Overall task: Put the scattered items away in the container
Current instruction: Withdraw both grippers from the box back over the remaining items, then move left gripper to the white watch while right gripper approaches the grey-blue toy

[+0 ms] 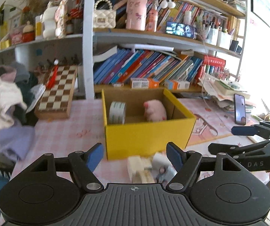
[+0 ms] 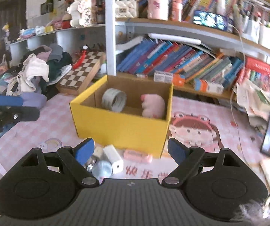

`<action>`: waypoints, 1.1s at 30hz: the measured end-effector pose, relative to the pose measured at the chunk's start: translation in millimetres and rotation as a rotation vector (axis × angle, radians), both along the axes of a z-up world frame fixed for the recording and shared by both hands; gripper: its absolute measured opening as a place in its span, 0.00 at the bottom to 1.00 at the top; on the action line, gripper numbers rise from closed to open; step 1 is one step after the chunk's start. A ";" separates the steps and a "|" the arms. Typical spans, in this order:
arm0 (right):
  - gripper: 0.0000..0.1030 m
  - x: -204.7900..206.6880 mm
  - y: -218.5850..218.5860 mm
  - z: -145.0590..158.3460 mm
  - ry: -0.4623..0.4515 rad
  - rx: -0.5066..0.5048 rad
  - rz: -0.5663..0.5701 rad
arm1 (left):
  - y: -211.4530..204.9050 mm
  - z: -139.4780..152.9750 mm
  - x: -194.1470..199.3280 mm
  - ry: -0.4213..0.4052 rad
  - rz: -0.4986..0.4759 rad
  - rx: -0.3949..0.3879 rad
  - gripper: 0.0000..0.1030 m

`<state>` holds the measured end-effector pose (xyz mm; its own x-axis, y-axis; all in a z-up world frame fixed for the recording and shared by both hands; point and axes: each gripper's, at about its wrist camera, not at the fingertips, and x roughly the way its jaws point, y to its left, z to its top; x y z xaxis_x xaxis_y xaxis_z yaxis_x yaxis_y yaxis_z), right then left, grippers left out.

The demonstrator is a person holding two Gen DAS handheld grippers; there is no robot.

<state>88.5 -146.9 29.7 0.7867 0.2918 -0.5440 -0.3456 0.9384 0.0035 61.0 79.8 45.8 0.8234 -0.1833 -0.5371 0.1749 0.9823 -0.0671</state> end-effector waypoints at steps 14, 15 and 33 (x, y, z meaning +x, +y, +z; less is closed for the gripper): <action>0.80 -49.0 21.4 -39.8 0.102 -0.001 -0.021 | -7.6 -48.0 -39.9 0.099 0.013 0.001 0.73; 0.80 -51.1 23.2 -41.9 0.105 -0.002 -0.021 | -8.8 -50.0 -41.8 0.100 0.012 0.005 0.73; 0.74 -50.4 28.5 -65.5 0.233 0.041 -0.055 | -16.4 -71.4 -45.3 0.147 0.013 0.031 0.73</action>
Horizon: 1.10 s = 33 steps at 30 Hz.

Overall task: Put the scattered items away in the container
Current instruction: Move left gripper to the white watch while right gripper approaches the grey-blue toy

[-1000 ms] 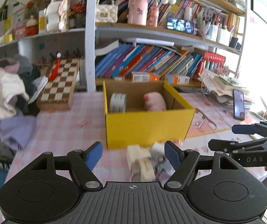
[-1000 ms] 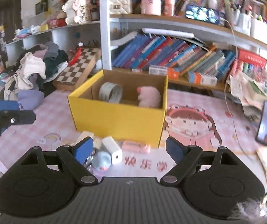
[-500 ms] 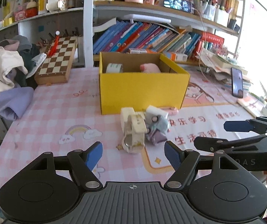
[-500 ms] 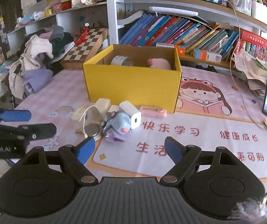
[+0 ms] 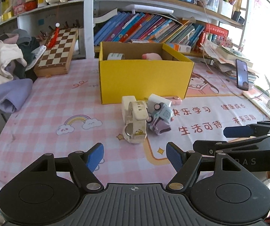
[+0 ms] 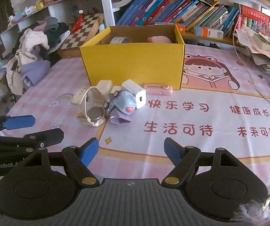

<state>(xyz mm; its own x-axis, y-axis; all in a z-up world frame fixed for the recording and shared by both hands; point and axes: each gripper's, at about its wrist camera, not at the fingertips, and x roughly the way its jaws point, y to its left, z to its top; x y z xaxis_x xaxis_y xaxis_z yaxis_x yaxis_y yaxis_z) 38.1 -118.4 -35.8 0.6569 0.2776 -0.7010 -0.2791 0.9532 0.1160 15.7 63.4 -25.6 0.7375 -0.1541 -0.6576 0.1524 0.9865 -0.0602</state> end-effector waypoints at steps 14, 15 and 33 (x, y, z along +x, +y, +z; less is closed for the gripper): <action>0.74 6.5 -1.9 -5.1 0.025 -0.009 -0.004 | -4.4 -2.3 7.3 0.009 -0.008 0.006 0.72; 0.74 7.3 -2.2 -5.4 0.026 -0.008 -0.004 | -4.7 -2.4 7.8 0.009 -0.008 0.006 0.72; 0.64 29.5 -7.2 -7.5 0.016 0.005 -0.052 | -8.8 -2.5 22.5 0.005 -0.017 0.012 0.70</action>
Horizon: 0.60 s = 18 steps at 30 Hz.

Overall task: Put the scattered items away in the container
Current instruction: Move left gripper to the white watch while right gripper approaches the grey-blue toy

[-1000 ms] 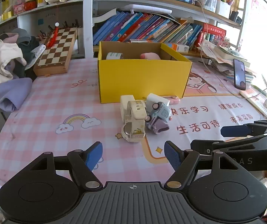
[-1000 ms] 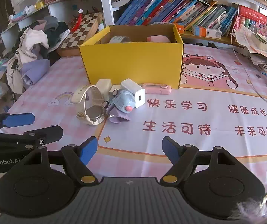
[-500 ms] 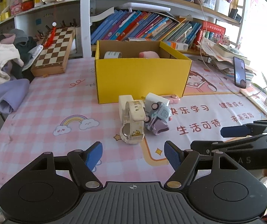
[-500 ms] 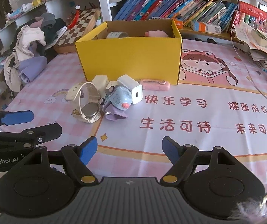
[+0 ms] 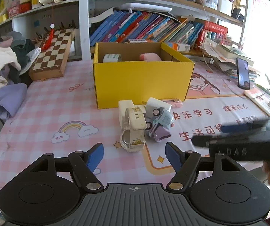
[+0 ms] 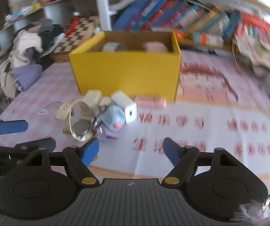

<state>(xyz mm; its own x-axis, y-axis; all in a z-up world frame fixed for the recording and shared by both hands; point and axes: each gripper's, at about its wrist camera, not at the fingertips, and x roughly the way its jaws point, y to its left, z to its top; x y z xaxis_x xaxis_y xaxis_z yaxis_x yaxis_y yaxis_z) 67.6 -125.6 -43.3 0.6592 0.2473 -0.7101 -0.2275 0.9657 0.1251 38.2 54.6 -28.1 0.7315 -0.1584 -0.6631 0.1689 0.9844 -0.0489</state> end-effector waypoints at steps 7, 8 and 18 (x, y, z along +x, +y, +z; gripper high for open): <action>0.62 8.8 -5.8 -2.6 0.030 0.028 -0.012 | -8.0 -4.5 11.7 0.007 -0.026 0.012 0.65; 0.62 10.5 -5.9 -3.0 0.034 0.033 -0.009 | -9.1 -5.5 13.8 0.010 -0.028 0.013 0.65; 0.62 34.6 -9.1 -5.5 0.061 0.063 0.027 | -16.9 -20.9 38.9 0.041 -0.012 0.050 0.47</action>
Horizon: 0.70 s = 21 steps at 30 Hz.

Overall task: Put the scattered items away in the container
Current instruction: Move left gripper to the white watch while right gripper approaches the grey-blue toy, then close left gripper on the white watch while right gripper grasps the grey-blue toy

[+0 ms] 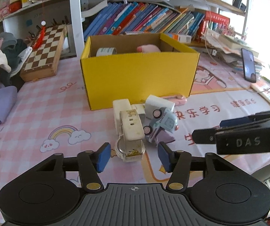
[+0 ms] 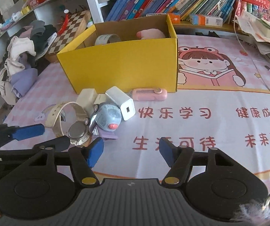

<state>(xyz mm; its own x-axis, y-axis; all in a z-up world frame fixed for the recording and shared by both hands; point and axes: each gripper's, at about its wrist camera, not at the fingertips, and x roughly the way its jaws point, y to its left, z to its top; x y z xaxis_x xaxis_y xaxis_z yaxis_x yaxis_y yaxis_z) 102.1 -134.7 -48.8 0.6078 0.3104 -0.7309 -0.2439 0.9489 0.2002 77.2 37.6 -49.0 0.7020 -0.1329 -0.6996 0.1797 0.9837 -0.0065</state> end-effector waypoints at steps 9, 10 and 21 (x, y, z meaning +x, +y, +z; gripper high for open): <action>0.62 22.2 5.4 -7.6 0.045 0.066 0.058 | 2.3 -10.2 9.5 0.036 0.014 0.006 0.26; 0.62 24.8 6.4 -8.6 0.051 0.079 0.065 | 3.2 -10.7 10.0 0.039 0.016 0.005 0.24; 0.62 54.6 18.3 -22.8 0.143 0.176 0.081 | 9.4 -5.5 7.8 0.040 0.023 -0.007 0.21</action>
